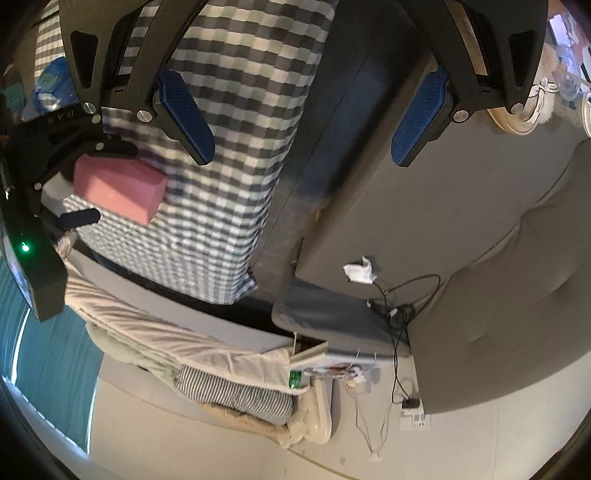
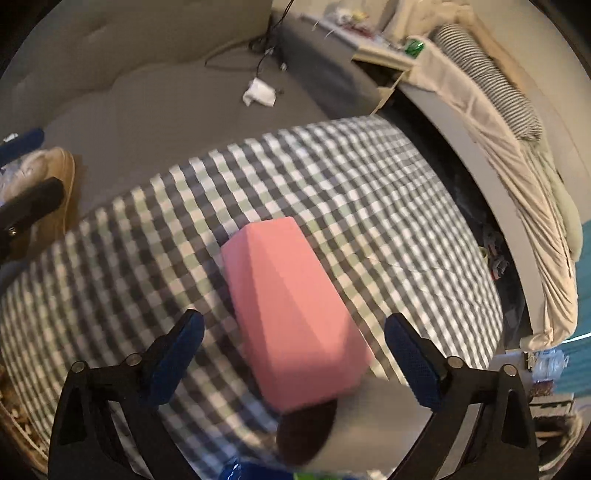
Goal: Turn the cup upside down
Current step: 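Reach the right gripper to the pink cup and grasp it, then lift the pink cup with the right gripper and carry it toward the left gripper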
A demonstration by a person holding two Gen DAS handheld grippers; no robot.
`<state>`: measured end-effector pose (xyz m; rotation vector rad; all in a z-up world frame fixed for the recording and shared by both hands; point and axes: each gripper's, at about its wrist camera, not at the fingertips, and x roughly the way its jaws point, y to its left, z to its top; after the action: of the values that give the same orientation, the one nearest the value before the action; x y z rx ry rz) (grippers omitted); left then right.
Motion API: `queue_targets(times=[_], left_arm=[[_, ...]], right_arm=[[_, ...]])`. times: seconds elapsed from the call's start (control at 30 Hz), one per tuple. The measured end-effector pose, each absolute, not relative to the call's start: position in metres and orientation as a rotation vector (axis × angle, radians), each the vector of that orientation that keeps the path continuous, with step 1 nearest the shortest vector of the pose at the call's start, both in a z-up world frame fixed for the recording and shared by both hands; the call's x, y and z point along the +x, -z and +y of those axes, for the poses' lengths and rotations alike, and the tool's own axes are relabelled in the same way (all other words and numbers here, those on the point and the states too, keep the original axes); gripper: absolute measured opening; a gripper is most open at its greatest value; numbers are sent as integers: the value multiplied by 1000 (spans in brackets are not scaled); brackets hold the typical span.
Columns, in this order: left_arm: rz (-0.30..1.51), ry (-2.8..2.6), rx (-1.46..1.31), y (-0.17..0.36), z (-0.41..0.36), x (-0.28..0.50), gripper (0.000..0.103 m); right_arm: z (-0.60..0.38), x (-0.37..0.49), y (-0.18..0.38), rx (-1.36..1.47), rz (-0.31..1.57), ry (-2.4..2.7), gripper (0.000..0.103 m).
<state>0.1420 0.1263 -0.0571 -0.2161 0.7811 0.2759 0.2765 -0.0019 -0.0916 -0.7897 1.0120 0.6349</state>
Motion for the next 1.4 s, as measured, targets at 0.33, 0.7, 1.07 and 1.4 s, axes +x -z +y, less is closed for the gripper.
queue_targets(times=[0.33,0.7,1.07,1.4], left_arm=[[824,-250,-193,64,122,140,99],[804,-249,-246,33,125,119,99],[739,-249,-298,-11,128,74,99],[763,-155,-204,-9,104,42,99]], right_arm=[[11,295,115,-853,1056,-633,71],[33,261,45,-797,925,-625,64],[3,152,-29,-558,1006,-507,64],[-49,90,63,-216,1141,-188,63]])
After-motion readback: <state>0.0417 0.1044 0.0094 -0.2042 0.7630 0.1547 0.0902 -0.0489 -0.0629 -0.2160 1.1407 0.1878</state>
